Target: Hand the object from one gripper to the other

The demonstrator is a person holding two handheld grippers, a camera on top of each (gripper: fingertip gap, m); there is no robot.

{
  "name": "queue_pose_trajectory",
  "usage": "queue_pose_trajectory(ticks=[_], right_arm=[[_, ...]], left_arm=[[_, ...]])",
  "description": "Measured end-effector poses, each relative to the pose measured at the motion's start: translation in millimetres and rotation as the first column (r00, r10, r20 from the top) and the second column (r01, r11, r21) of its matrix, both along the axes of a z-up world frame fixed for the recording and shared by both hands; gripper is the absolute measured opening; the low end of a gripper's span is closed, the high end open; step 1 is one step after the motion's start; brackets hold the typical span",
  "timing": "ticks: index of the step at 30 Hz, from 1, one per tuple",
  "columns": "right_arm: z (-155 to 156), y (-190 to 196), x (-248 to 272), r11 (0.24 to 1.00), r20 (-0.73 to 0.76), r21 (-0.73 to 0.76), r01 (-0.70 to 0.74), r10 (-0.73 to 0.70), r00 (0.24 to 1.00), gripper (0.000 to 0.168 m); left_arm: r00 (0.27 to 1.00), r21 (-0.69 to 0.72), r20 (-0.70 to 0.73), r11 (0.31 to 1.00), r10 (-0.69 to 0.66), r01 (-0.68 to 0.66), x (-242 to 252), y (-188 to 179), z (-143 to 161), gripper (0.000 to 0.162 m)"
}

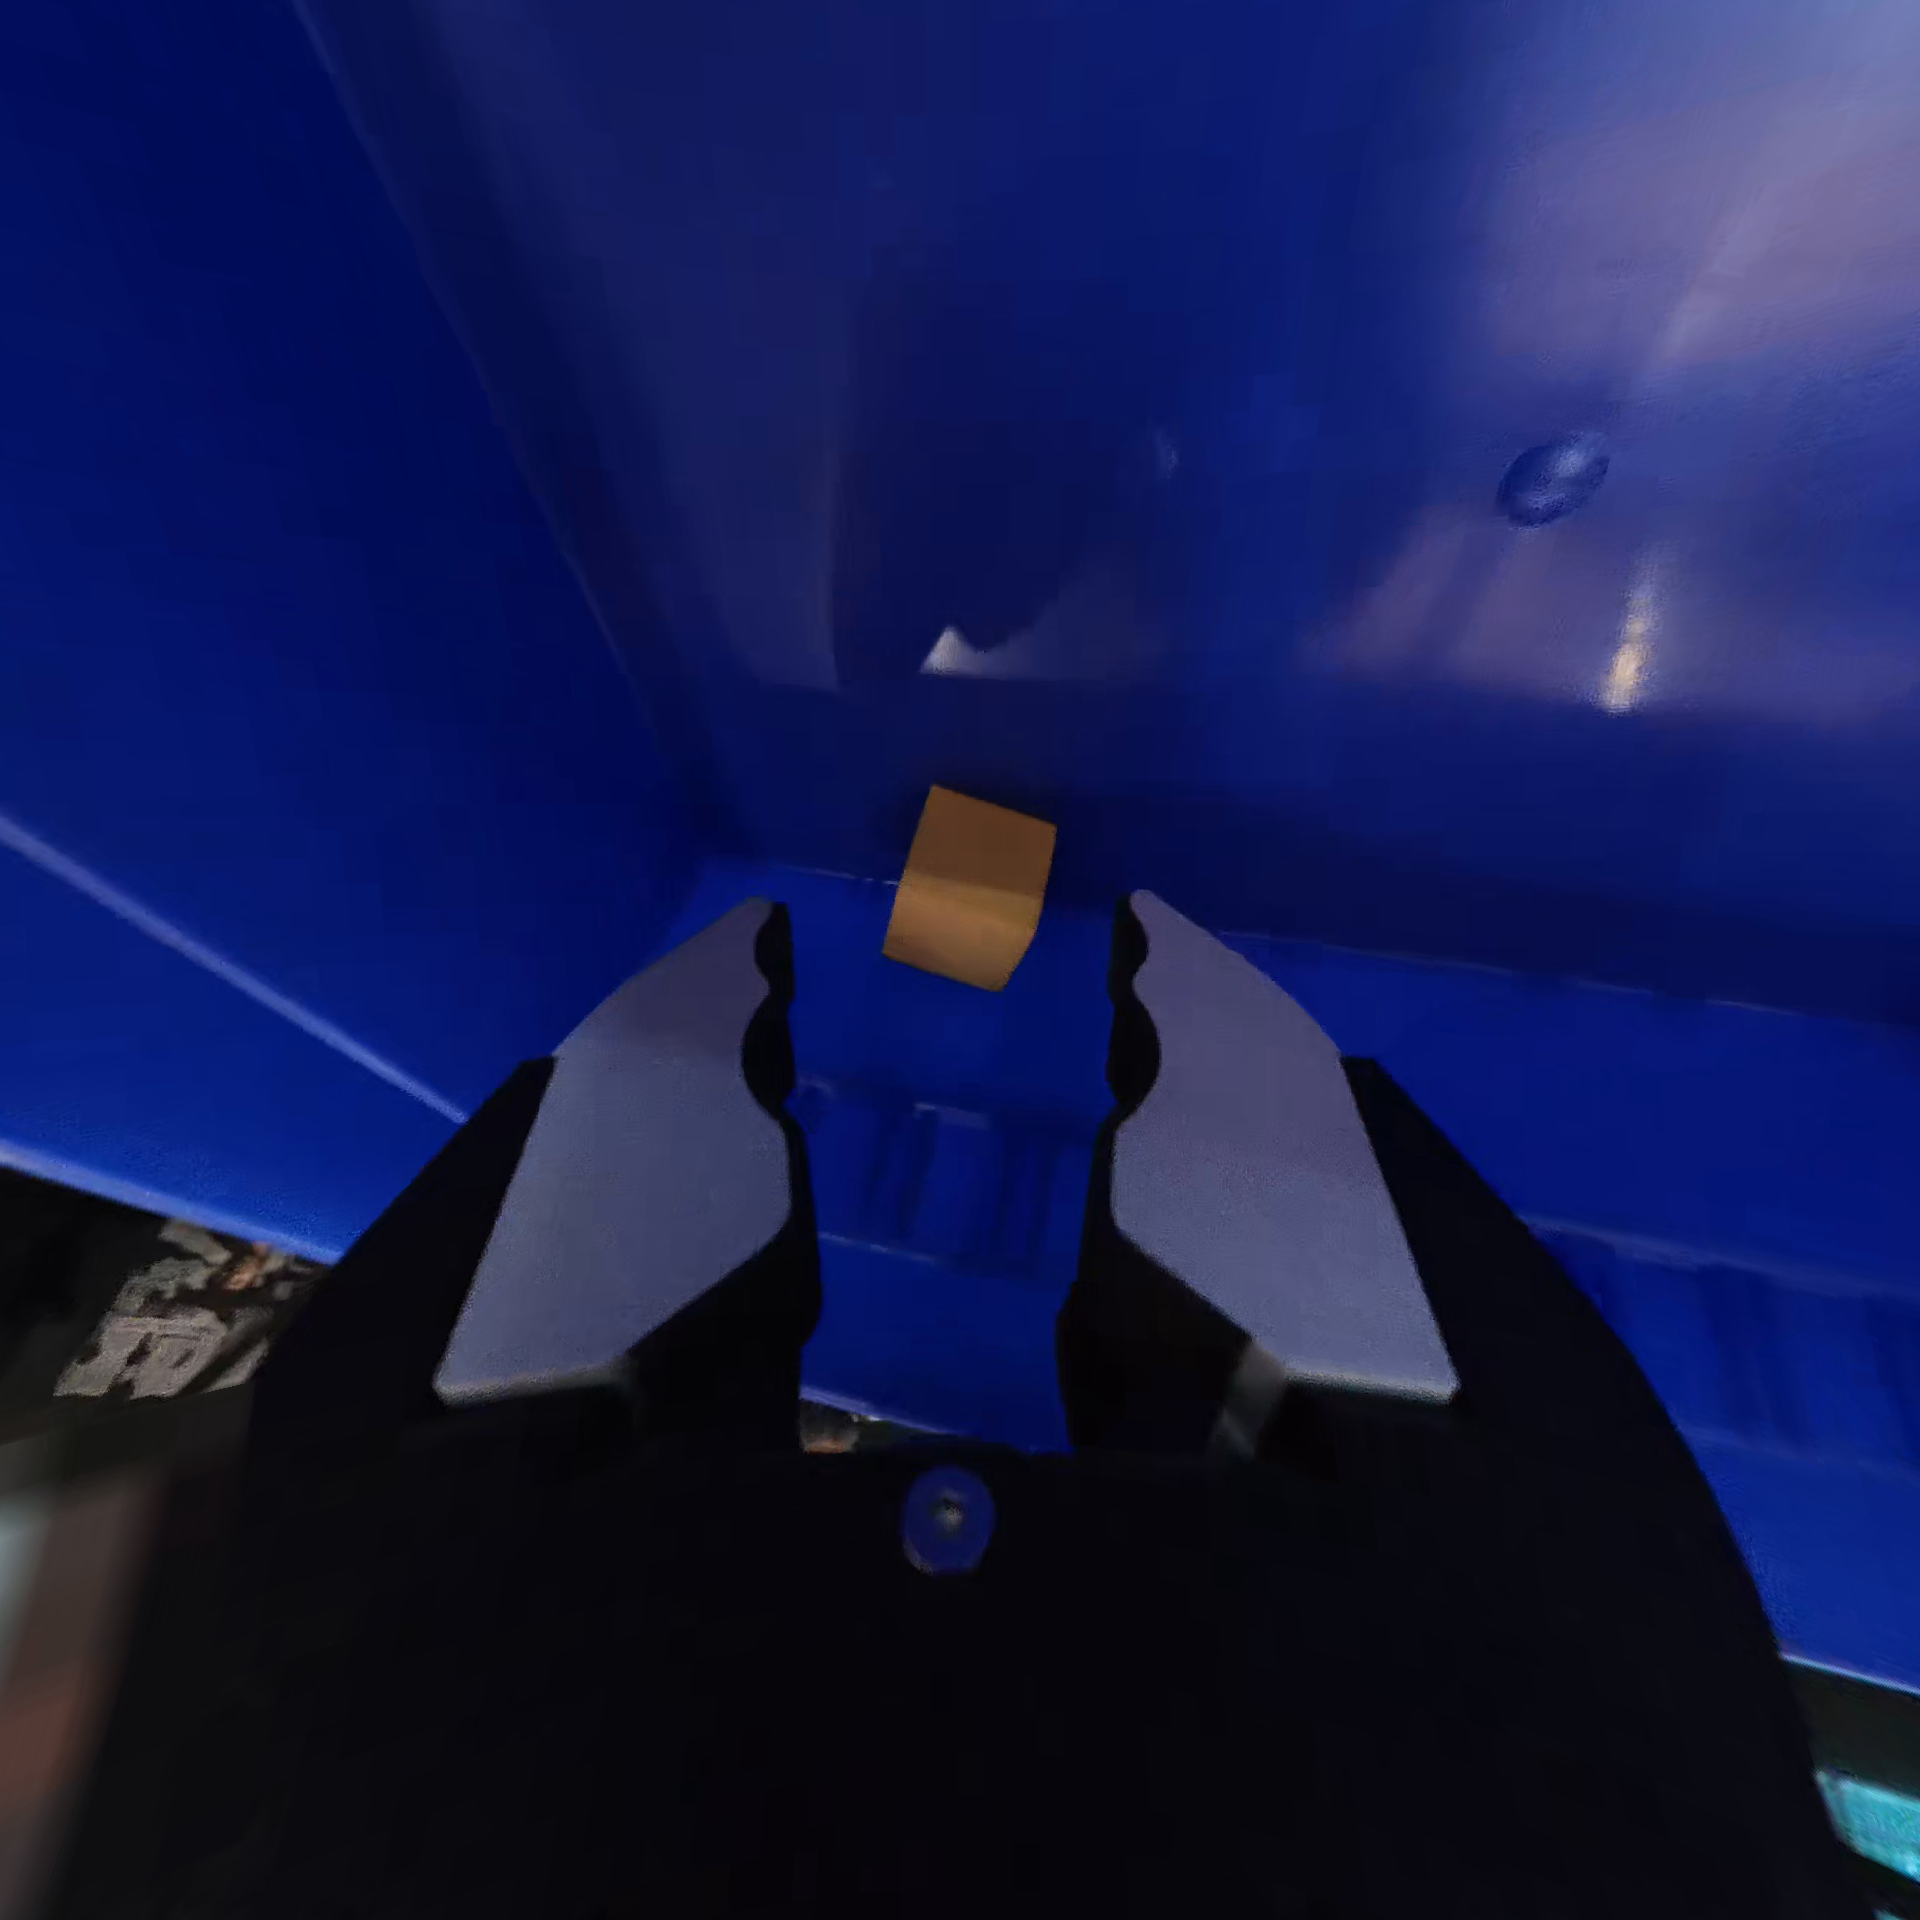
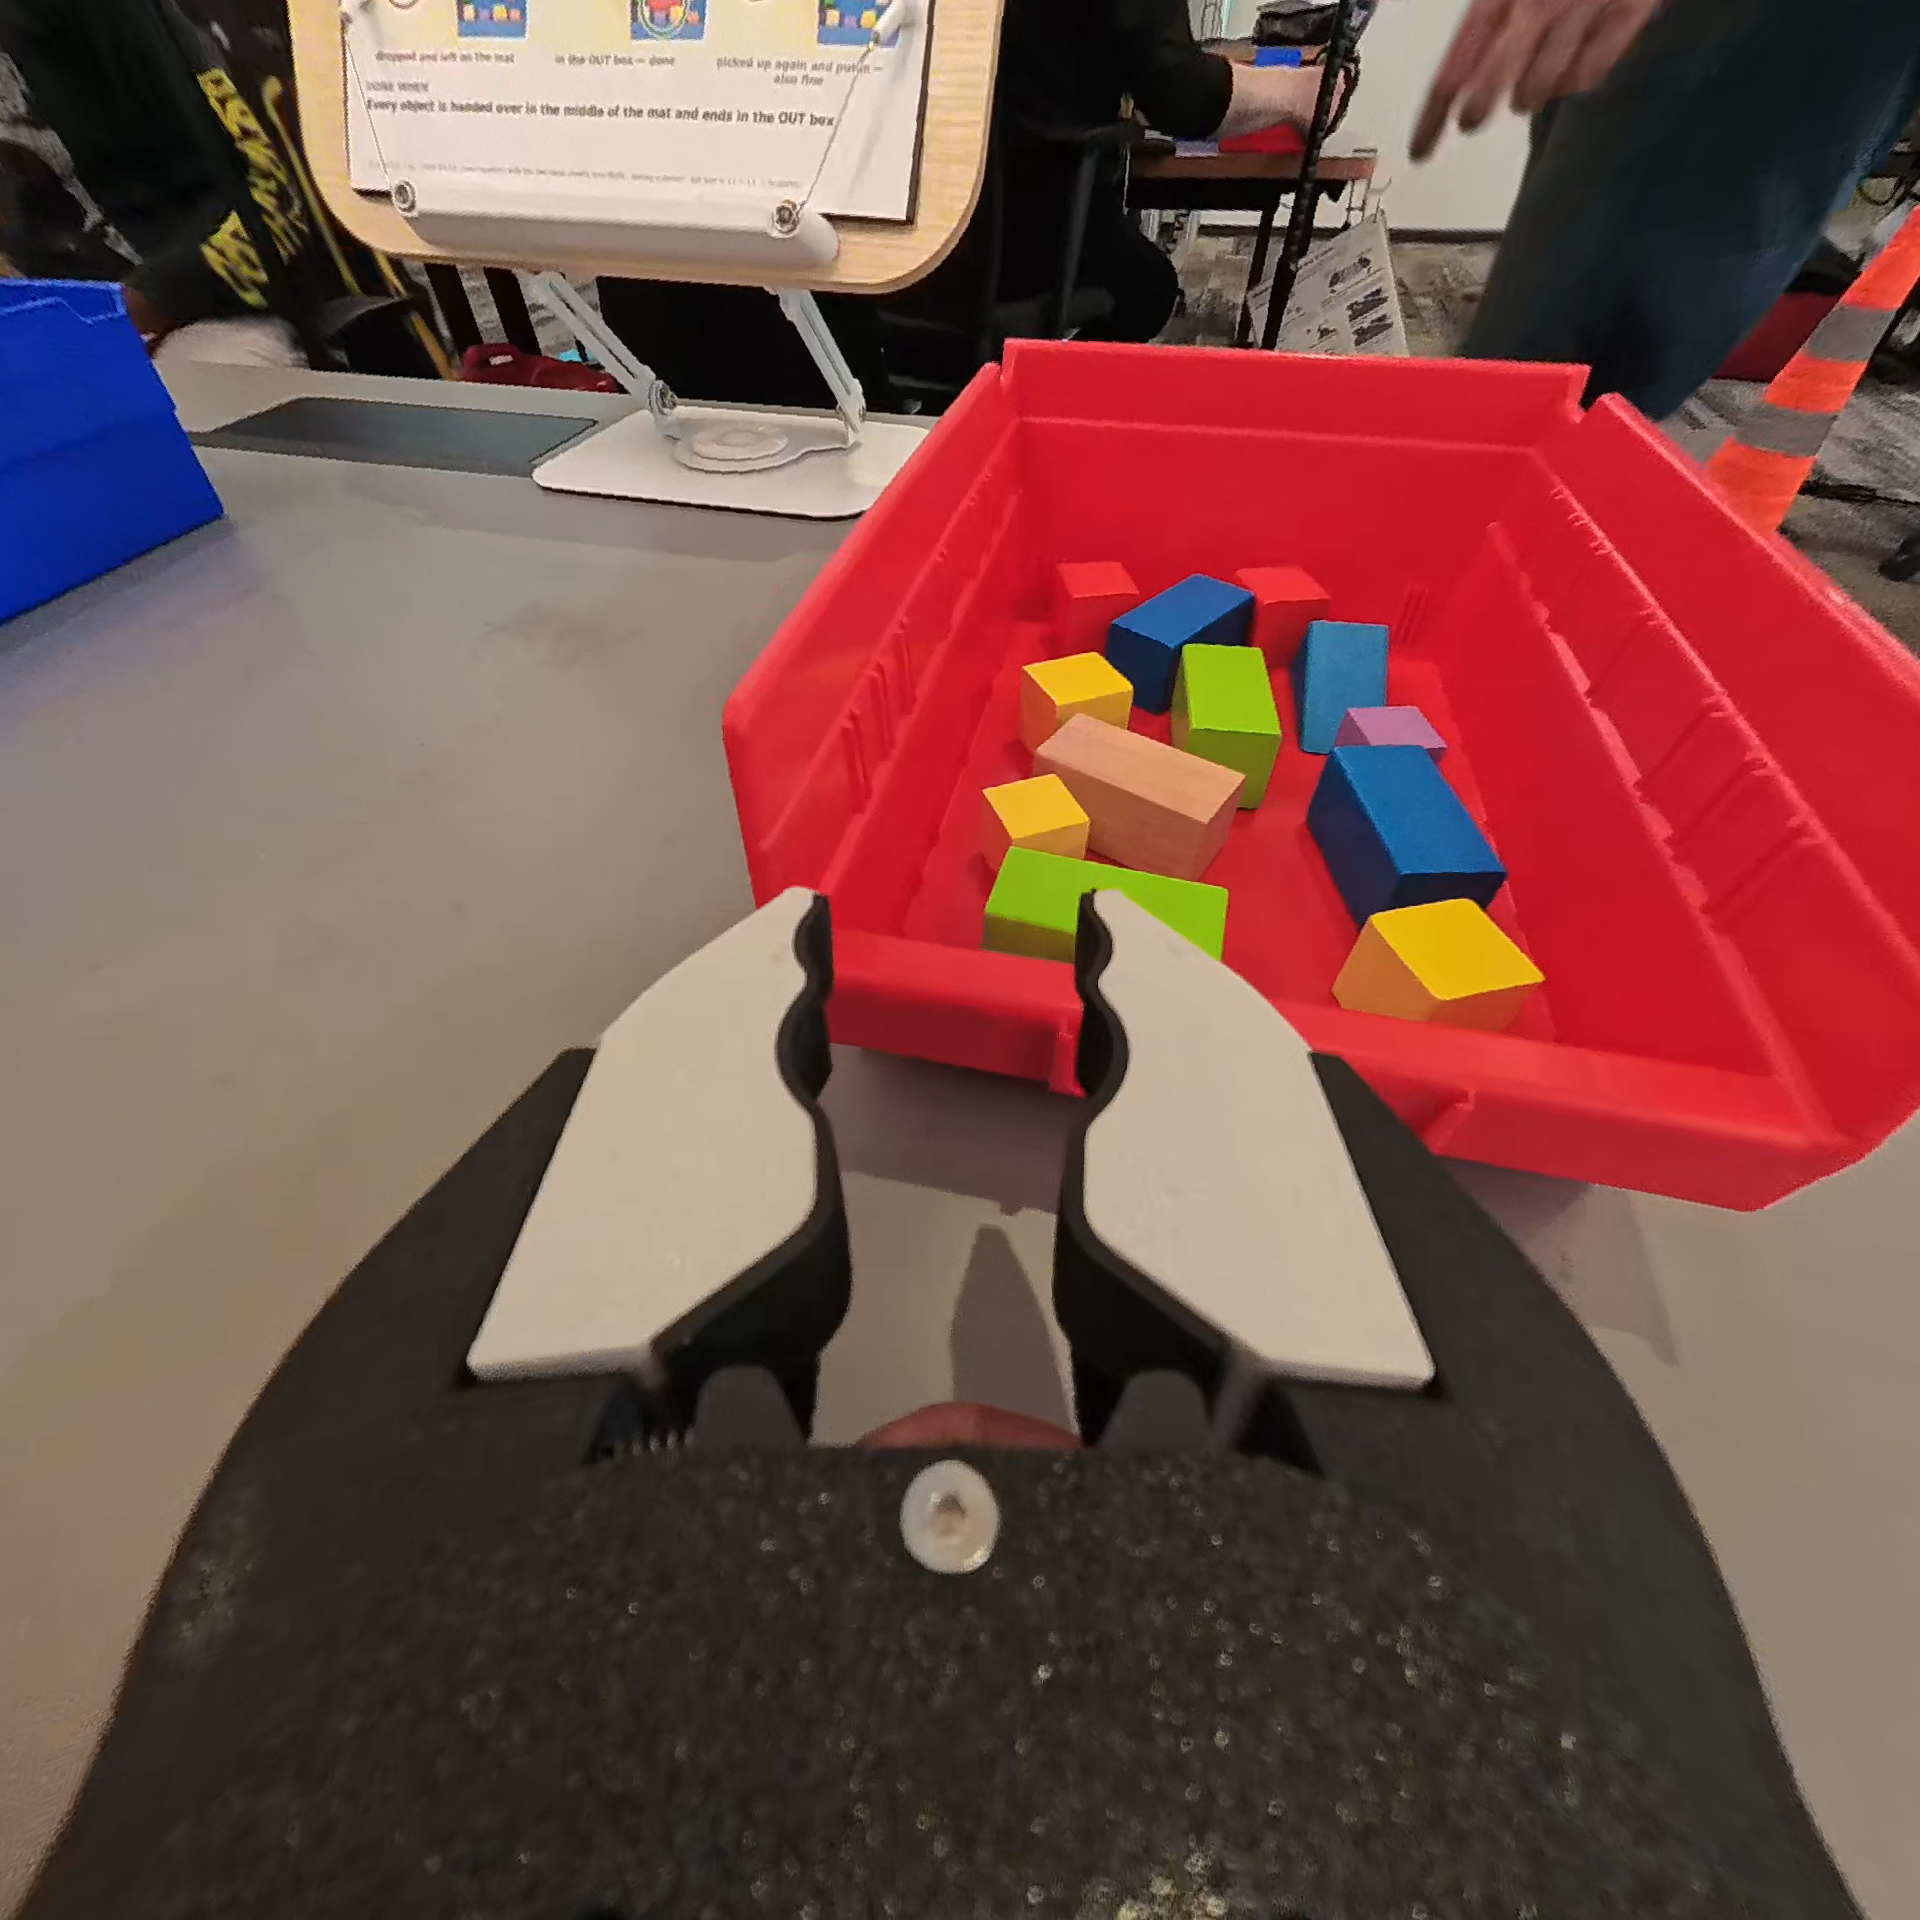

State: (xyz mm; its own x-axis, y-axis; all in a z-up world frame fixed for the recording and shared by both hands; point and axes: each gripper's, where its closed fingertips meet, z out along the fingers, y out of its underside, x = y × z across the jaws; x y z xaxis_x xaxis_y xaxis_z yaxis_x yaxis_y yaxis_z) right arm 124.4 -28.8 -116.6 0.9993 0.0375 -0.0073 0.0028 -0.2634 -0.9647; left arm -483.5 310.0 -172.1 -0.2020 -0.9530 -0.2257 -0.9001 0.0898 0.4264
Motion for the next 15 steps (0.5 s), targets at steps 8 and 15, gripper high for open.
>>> queue_pose_trajectory(ticks=[8,15], right_arm=[[-4,2,-3,1.0,0.018,-0.02,-0.012,0.012,1.0,0.044],[1,2,-9,1.0,0.009,-0.002,-0.024,0.024,1.0,0.043]], left_arm=[[0.994,-0.027,-0.075,0.997,-0.079,0.077,-7,2,-14,0.03],[0.999,0.013,0.004,0.999,-0.05,0.05,-1,-12,6,0.029]])
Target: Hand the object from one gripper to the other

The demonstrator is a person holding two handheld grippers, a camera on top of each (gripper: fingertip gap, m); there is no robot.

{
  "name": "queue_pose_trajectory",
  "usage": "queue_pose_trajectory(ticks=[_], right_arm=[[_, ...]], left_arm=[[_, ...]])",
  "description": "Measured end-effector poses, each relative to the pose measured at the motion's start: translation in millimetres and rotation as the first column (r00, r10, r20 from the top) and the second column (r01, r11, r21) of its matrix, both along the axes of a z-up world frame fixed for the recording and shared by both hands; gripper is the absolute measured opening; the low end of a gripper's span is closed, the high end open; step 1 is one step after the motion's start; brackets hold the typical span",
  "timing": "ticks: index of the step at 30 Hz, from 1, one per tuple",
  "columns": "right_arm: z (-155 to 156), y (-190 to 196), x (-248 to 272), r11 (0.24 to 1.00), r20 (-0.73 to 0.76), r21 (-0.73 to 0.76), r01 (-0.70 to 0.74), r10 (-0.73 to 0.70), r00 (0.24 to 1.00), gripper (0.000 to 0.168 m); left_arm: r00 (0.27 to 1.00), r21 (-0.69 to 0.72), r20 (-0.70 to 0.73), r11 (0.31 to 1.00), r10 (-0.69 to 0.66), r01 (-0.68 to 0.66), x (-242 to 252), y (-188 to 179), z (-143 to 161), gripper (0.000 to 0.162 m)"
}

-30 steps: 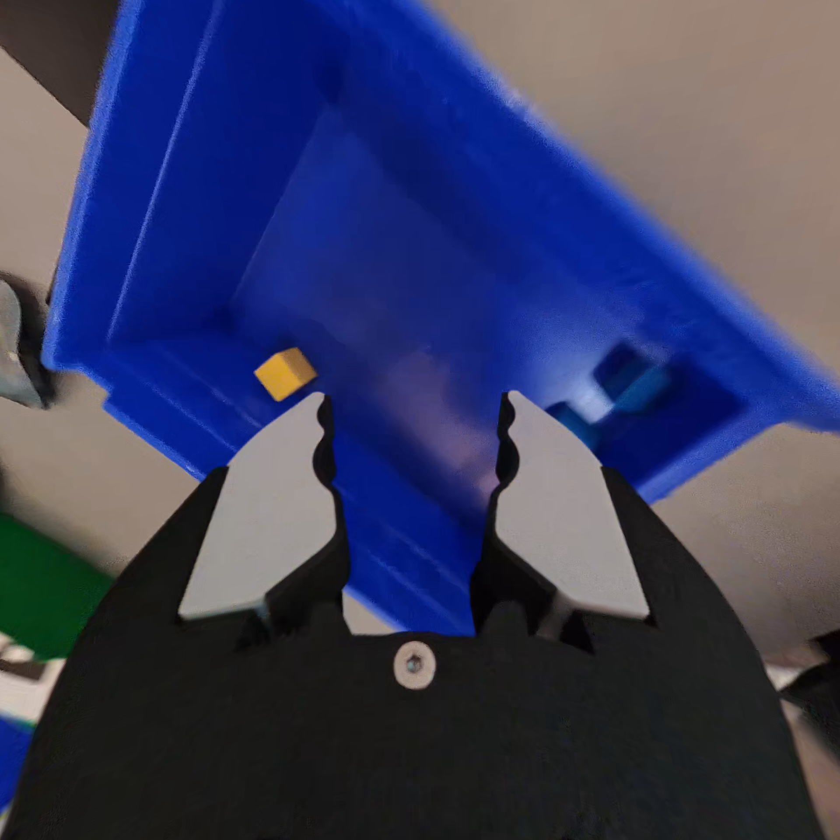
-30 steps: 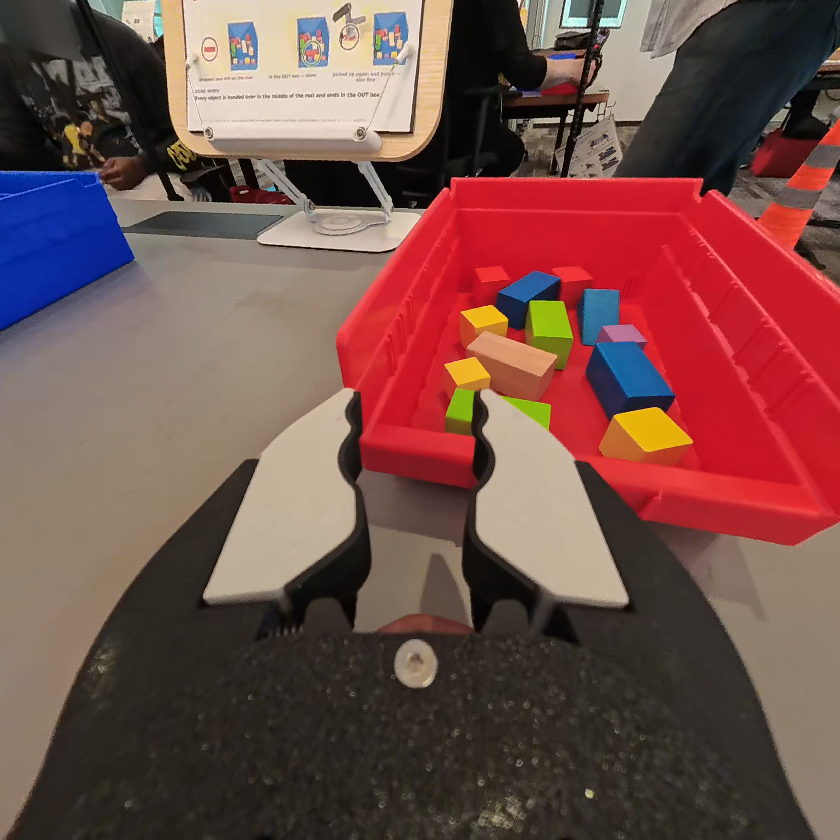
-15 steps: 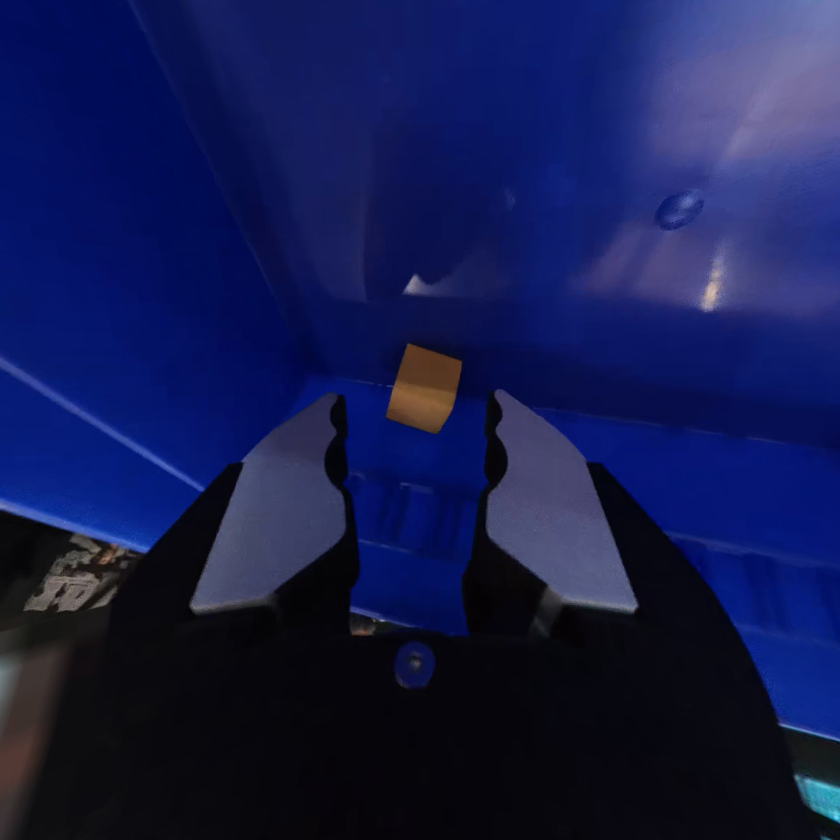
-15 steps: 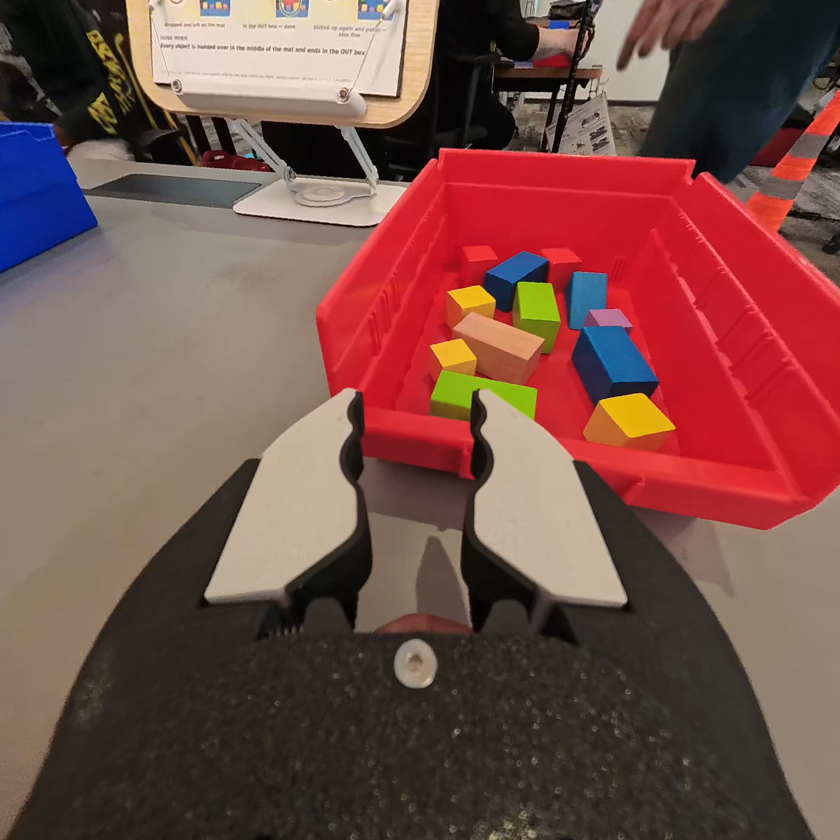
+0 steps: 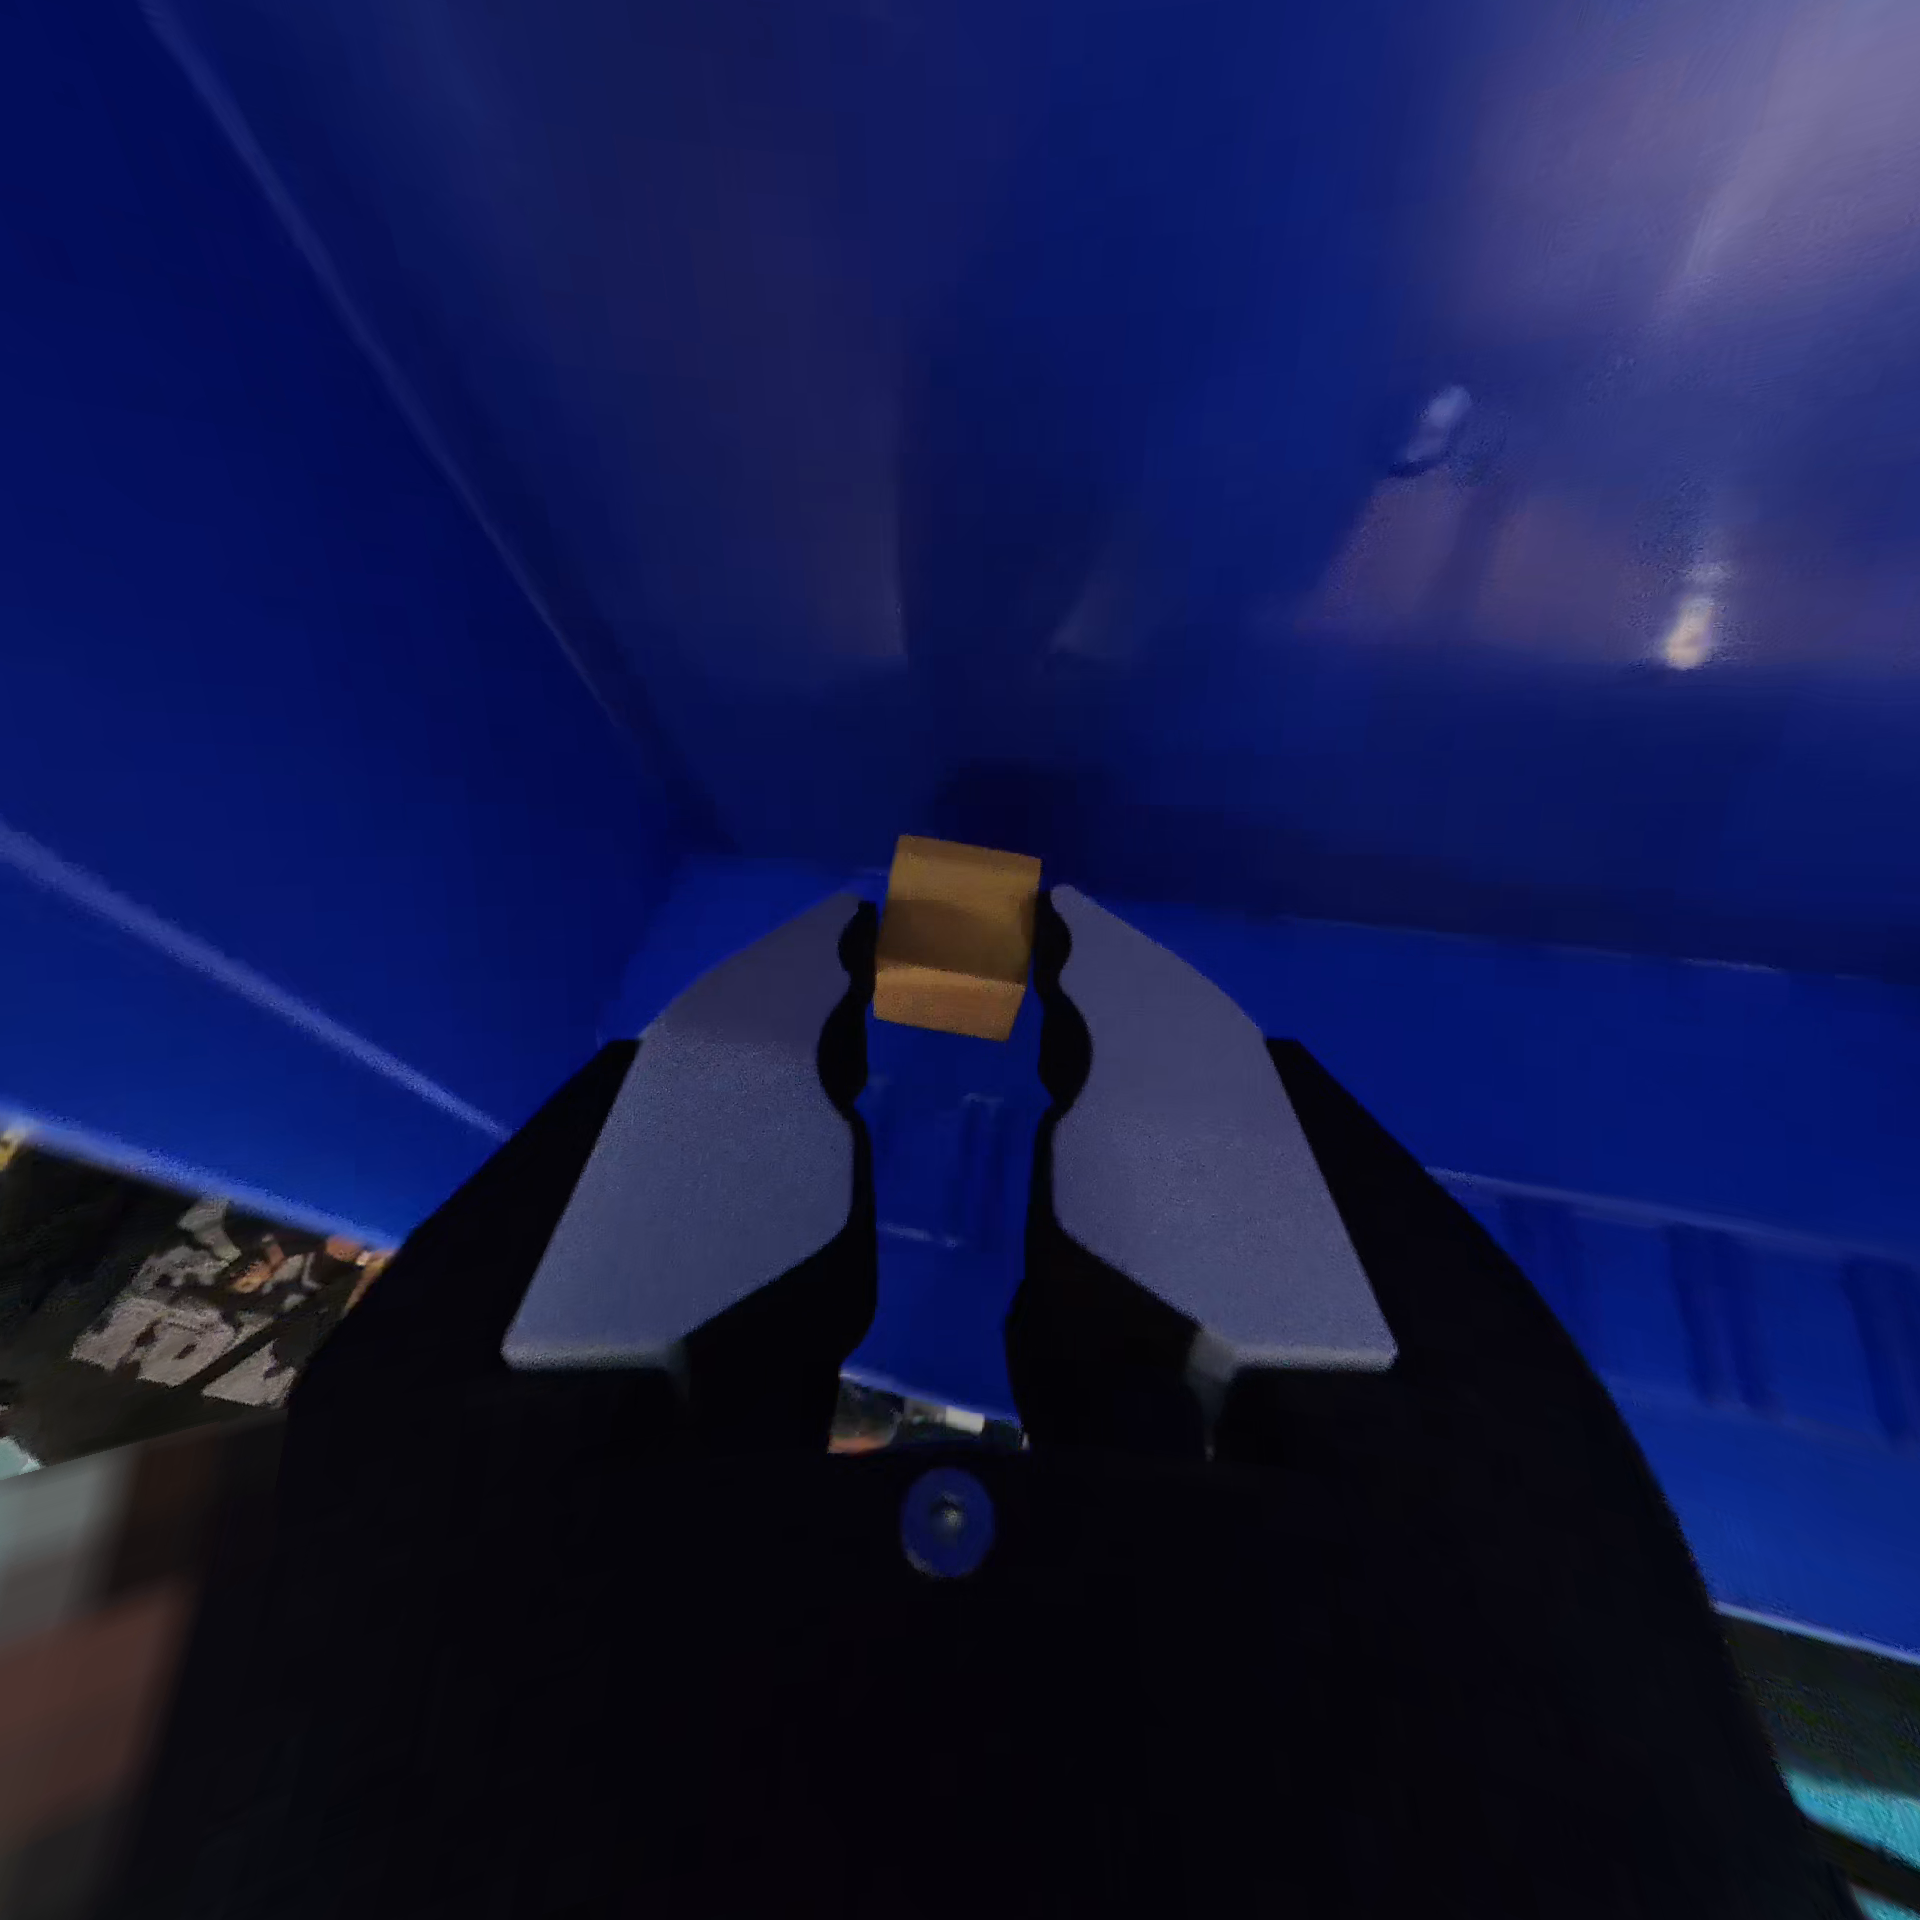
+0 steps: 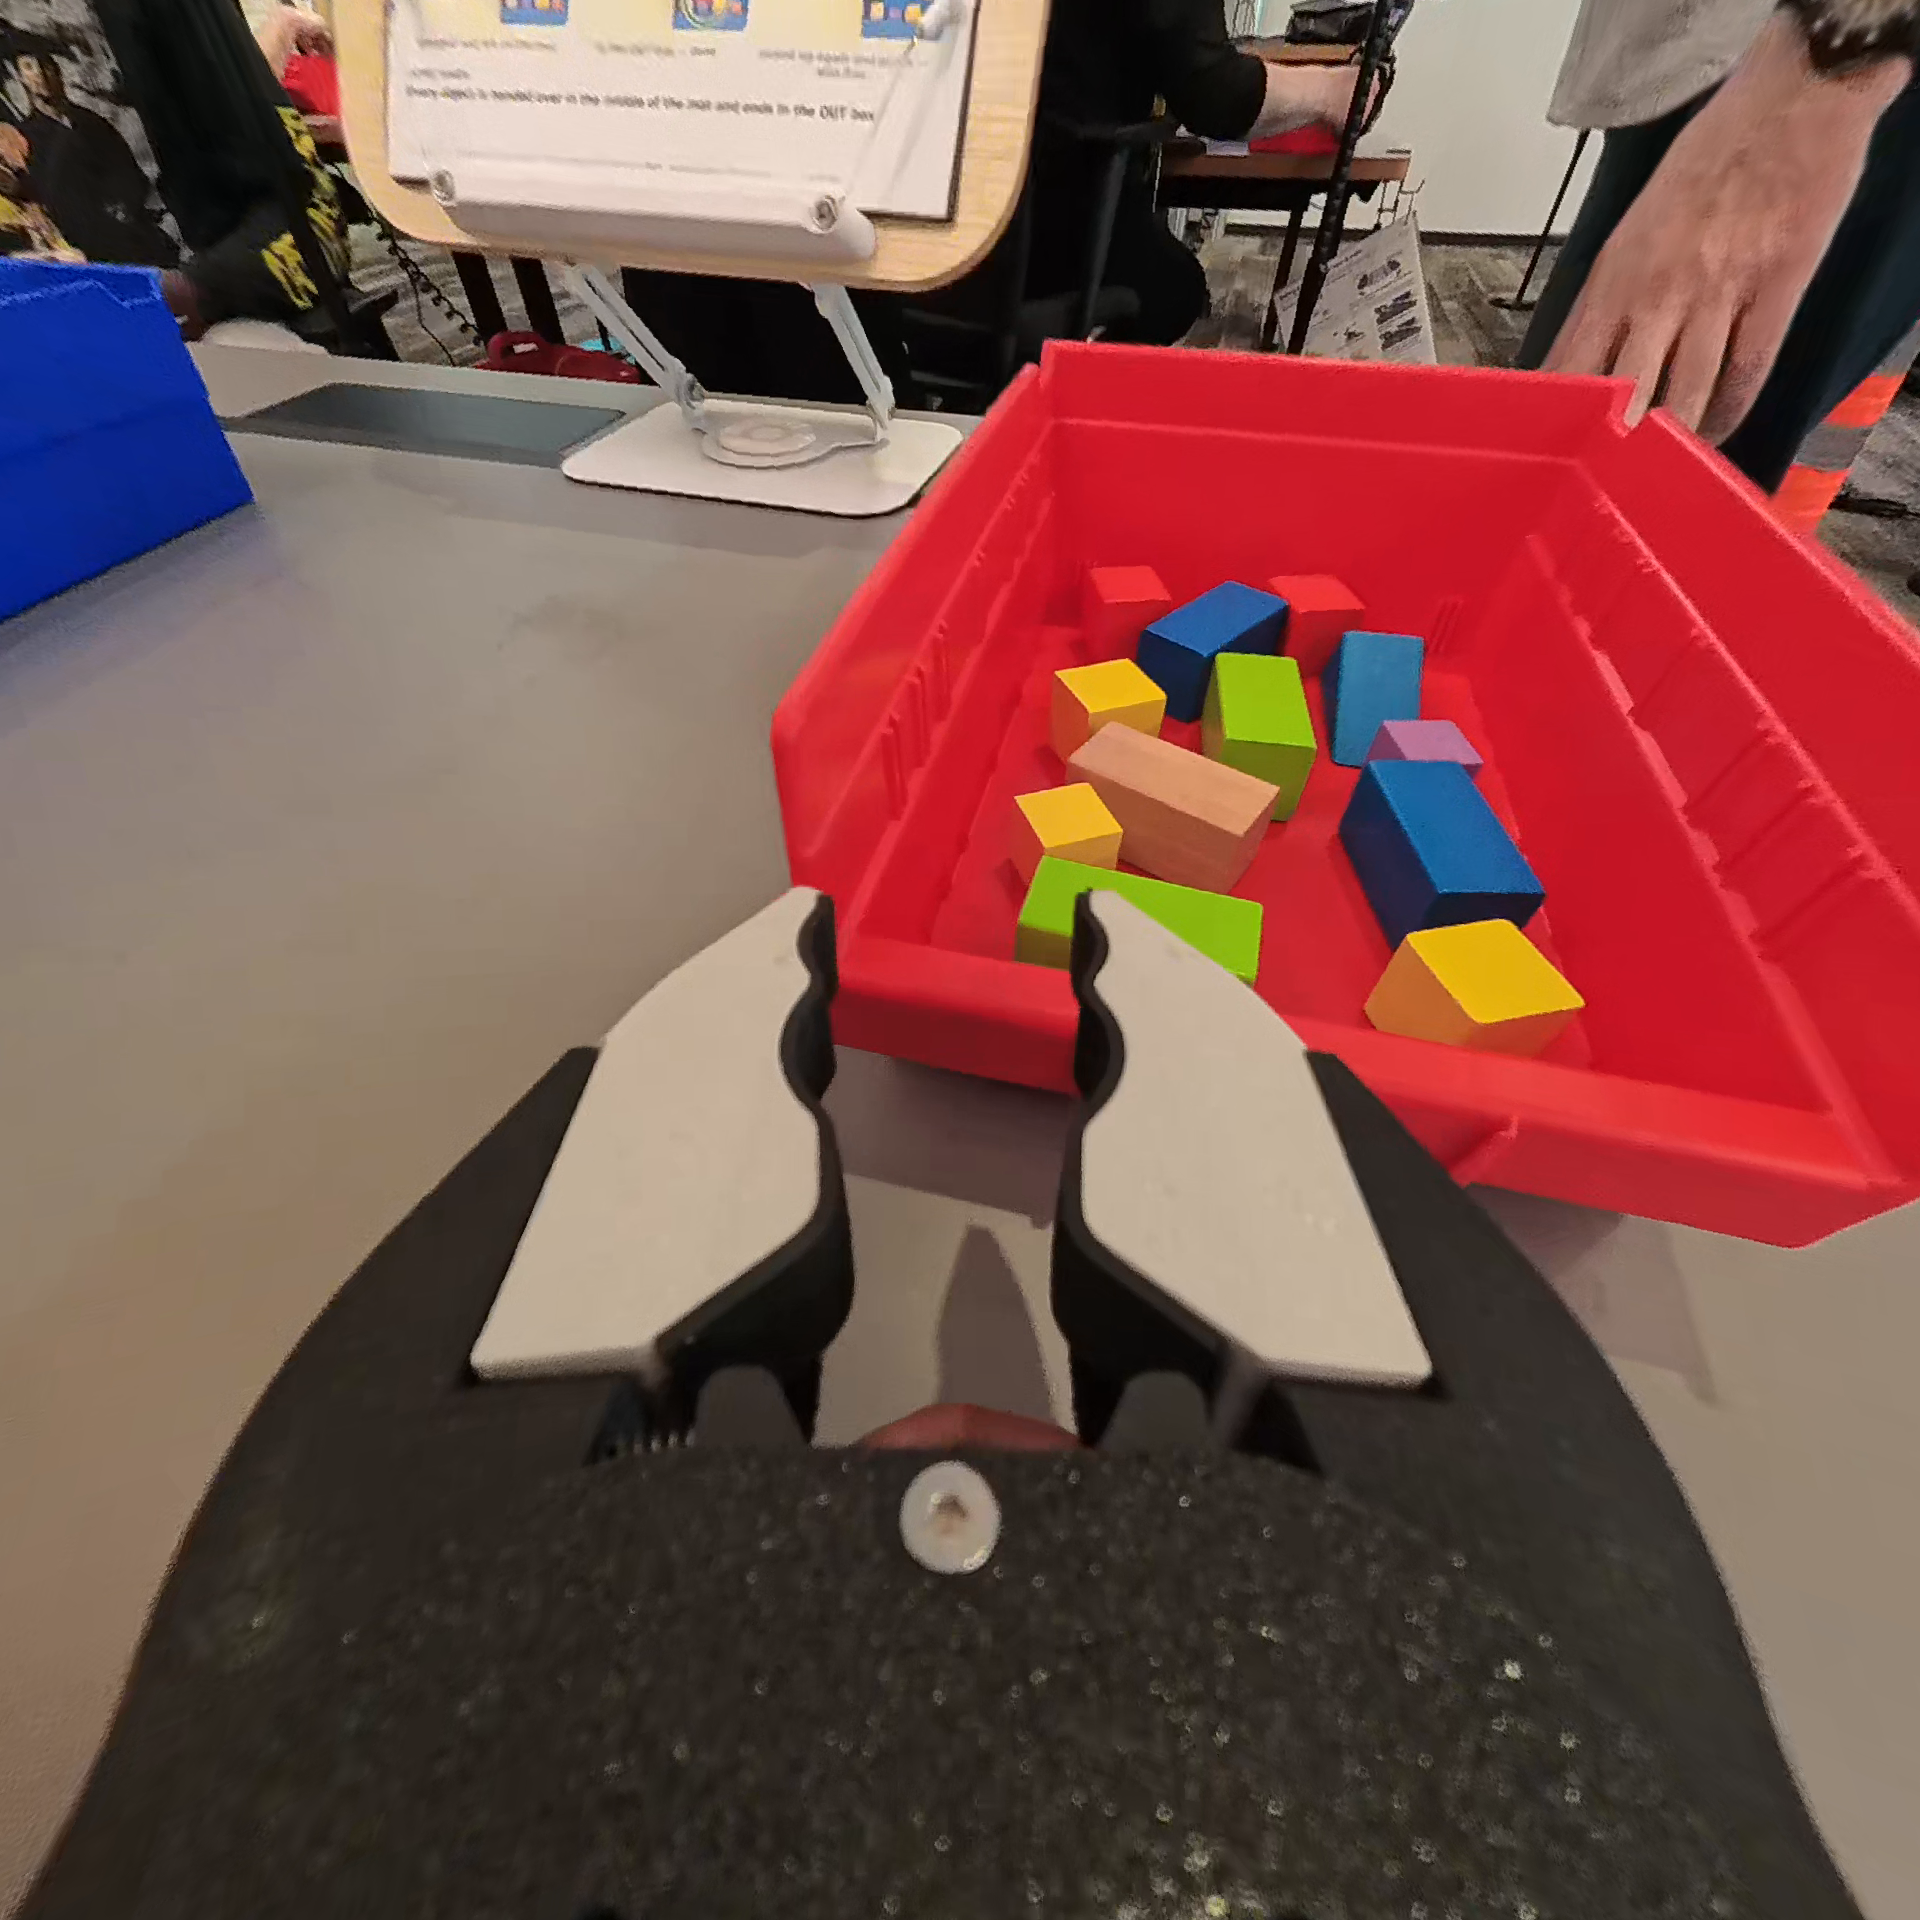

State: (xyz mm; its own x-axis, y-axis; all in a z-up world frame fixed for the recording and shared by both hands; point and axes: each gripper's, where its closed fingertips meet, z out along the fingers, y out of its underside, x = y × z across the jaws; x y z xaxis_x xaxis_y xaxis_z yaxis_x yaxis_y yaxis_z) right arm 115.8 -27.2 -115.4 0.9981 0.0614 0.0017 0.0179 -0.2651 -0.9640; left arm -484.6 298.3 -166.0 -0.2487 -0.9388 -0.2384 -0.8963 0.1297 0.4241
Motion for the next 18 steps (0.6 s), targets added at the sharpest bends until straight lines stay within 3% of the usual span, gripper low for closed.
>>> queue_pose_trajectory(ticks=[3,5,9,13,16,18], right_arm=[[11,0,-13,0.999,-0.007,0.025,-0.039,0.039,0.999,0.043],[18,4,-28,0.995,-0.015,0.014,-0.101,0.101,0.995,0.043],[26,18,-81,0.939,-0.08,-0.073,-0.335,0.329,0.941,0.044],[23,53,-127,0.873,-0.11,-0.193,-0.447,0.434,0.894,0.053],[45,72,-185,0.762,-0.311,-0.122,-0.635,0.579,0.754,0.054],[68,81,-221,0.674,-0.503,-0.003,-0.739,0.637,0.584,0.06]], left_arm=[[0.982,0.042,0.187,0.998,0.032,-0.041,17,-14,27,0.029],[0.929,0.07,0.366,0.995,0.044,-0.074,37,-27,51,0.029],[0.705,0.09,0.709,0.991,0.003,-0.094,92,-65,102,0.029],[0.452,0.126,0.886,0.992,-0.106,-0.014,158,-113,142,0.029],[0.344,0.202,0.913,0.975,-0.221,0.09,209,-151,155,0.028],[0.285,0.245,0.916,0.955,-0.284,0.165,243,-178,160,0.028]])
